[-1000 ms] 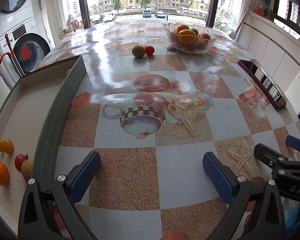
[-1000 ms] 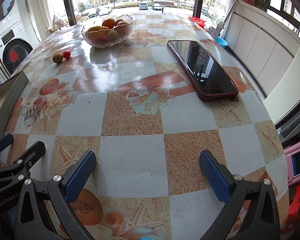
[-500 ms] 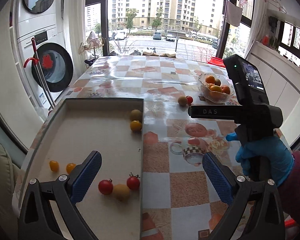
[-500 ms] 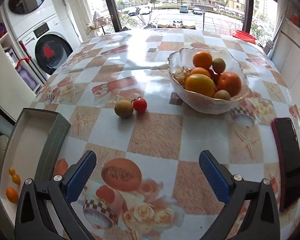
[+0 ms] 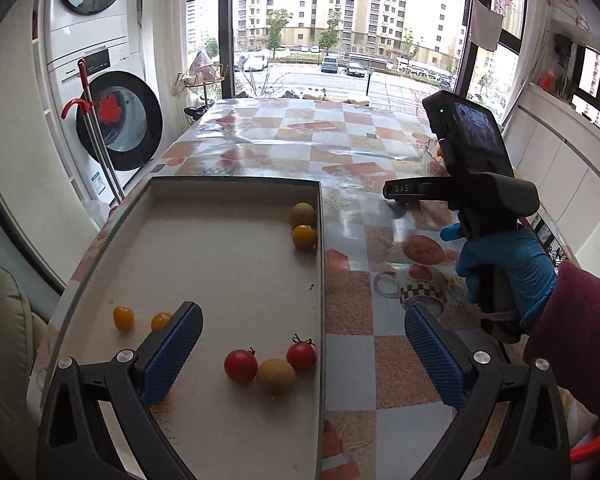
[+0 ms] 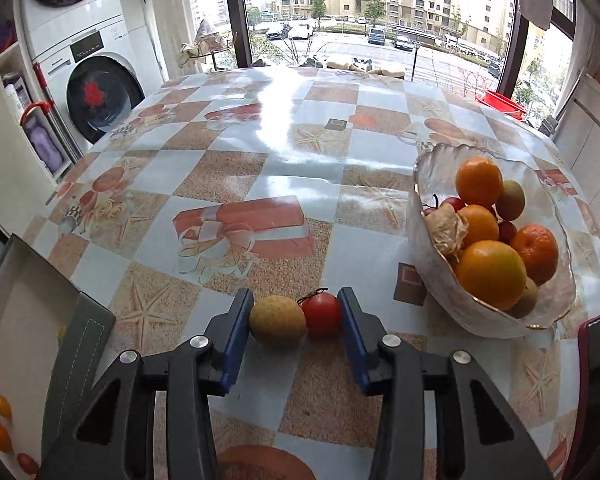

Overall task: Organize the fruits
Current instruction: 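Move both open tools toward the brown fruit and red tomato, then grasp the brown round fruit with the right tool while the left tool approaches the red tomato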

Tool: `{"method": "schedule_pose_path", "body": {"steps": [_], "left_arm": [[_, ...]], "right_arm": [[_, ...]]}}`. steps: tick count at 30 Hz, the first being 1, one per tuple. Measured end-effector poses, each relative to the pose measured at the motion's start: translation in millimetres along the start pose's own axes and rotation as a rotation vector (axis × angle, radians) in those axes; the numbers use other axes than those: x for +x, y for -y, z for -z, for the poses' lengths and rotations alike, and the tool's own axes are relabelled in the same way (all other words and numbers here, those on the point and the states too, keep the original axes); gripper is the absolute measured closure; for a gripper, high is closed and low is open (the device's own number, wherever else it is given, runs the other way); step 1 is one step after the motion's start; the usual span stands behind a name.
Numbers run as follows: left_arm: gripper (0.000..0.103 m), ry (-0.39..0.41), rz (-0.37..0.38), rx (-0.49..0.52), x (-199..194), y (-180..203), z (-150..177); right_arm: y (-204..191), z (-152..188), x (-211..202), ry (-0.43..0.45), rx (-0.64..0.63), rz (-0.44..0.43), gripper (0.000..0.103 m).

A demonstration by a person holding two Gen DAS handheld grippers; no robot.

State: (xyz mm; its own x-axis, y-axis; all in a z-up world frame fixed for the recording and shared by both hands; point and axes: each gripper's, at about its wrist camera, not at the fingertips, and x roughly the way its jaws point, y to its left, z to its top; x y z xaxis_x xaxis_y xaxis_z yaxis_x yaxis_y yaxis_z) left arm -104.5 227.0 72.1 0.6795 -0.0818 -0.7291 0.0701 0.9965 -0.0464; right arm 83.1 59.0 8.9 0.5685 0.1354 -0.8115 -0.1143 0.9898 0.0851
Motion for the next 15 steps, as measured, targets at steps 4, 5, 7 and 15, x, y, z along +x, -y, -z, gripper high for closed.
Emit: {"method": "schedule_pose_path", "body": {"steps": [4,5,7,15], "left_arm": [[0.001,0.019,0.007,0.036,-10.9,16.0,4.1],[0.001,0.019,0.014,0.046,-12.9,21.0,5.5],[0.001,0.019,0.027,0.064,-17.3,32.2,8.9],[0.001,-0.010,0.067,0.108,-15.6,76.6,28.0]], "right_arm": [[14.8,36.2,-30.9,-0.028,0.004,-0.052,0.056],[17.8,48.7,-40.0,-0.037,-0.005,-0.054,0.056],[26.6,76.1,-60.5,-0.043,-0.019,-0.051,0.056],[57.3,163.4,-121.7,-0.011,-0.067,0.016,0.047]]}}
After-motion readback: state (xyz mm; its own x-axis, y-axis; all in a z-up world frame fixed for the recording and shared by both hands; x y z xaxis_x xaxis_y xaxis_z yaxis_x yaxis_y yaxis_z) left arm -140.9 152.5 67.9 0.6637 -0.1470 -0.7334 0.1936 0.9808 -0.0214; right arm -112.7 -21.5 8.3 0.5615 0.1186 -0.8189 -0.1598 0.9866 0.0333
